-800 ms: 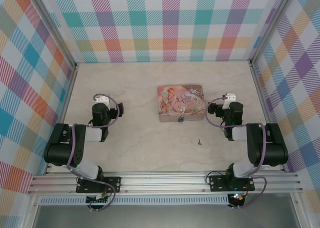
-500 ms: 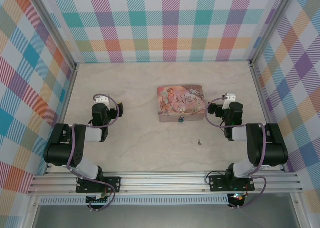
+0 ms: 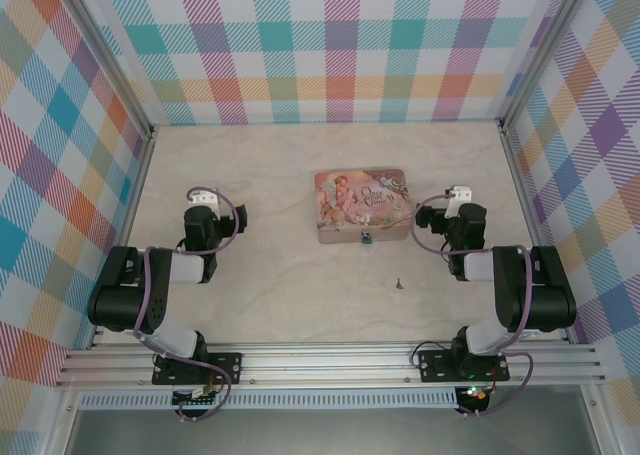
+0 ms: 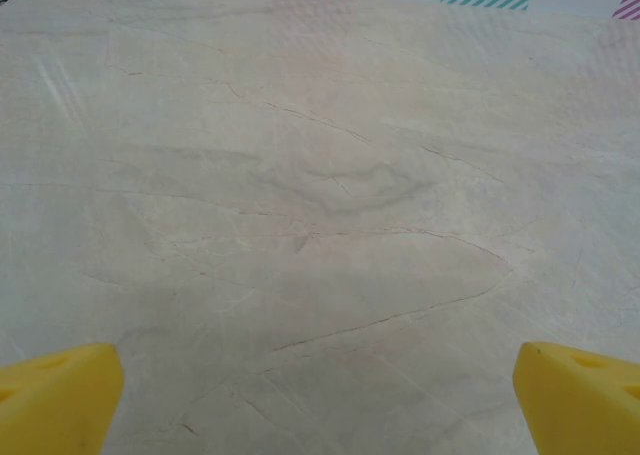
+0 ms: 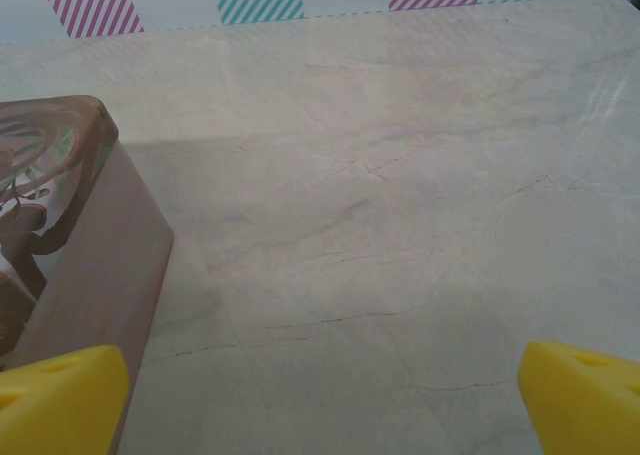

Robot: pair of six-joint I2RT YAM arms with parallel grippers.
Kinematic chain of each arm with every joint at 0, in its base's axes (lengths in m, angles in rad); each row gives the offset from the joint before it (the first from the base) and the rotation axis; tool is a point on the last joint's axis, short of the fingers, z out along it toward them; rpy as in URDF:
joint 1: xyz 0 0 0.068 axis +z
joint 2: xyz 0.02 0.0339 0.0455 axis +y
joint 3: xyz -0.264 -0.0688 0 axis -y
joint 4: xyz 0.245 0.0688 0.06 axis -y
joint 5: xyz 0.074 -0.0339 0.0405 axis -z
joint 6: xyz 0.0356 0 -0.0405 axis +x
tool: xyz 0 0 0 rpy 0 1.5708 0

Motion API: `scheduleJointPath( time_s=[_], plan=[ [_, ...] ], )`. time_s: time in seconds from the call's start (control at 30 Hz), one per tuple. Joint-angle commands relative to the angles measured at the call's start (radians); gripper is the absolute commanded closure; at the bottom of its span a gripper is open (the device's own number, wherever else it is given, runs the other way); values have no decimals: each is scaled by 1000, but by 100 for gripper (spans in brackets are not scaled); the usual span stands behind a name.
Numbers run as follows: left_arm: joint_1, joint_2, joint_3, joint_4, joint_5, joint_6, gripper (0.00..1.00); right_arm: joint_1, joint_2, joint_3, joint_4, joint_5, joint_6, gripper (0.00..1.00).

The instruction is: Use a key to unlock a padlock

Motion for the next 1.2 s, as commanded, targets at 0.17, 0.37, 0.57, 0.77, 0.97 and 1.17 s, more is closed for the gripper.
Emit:
scheduleJointPath(
  time_s=[0.17, 0.37, 0.57, 0.77, 0.97, 1.17],
  plan=[
    [-9, -211, 31, -214, -17, 22, 0, 1, -85, 90, -202, -39, -5, 0],
    [-63, -393, 163, -502, 8, -53, 0, 1, -292, 141, -480, -60, 76, 0],
    [-161, -404, 328, -784, 82, -219, 0, 2, -461, 225, -775, -227, 294, 0],
    [-288, -351, 315, -752, 103, -452, 0, 7, -484, 227, -896, -398, 429, 0],
    [-431, -226, 327, -655, 121, -560, 0, 16, -424, 210, -925, -415, 442, 0],
    [-482, -64, 396, -592, 176, -612, 0, 25, -297, 275, -888, -451, 428, 0]
  ],
)
